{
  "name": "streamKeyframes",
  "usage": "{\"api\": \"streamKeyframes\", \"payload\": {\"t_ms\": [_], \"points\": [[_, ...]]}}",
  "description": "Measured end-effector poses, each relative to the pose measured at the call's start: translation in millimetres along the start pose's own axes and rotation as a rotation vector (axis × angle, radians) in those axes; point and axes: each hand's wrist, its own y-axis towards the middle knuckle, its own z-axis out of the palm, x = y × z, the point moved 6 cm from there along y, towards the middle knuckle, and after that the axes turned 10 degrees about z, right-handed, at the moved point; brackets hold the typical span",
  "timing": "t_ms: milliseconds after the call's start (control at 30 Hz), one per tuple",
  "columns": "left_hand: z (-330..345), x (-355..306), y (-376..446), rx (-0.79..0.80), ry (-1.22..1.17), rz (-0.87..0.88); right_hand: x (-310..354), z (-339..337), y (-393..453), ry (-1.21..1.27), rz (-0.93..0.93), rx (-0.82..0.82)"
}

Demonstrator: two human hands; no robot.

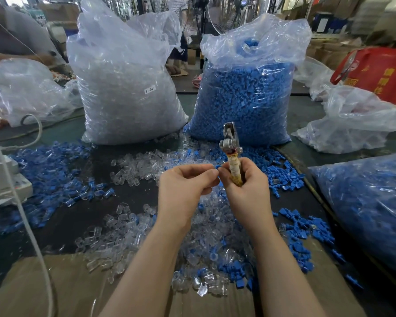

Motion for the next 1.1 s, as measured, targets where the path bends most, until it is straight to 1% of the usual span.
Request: {"api": "streamKeyframes", "payload": {"t_ms": [200, 533, 667, 800, 1100], "points": [[-0.1, -4.2, 1.1, -0.032, 0.132, 0.109, 0.7, -0.2, 1.0, -0.029, 0.011, 0.013], [-6.7, -5.9, 1.2, -0.109, 0.301, 0.196, -4.8, 3.3, 2.3, 0.014, 0.083, 0.163], [-9.4, -6.9, 3.2, -0.110, 0.227, 0.188, -9.0, 0.8, 3.1, -0.005, 0.132, 0.215], [-11.7, -9.5, 4.9, -0.109, 0.155, 0.204, -13.0, -0.9, 1.8, -0.089, 0.154, 0.287], [-20.4, -14.2, 9.0, -0.102, 0.096, 0.289, -14.4, 3.8, -2.6, -0.202, 0.176, 0.436]]}}
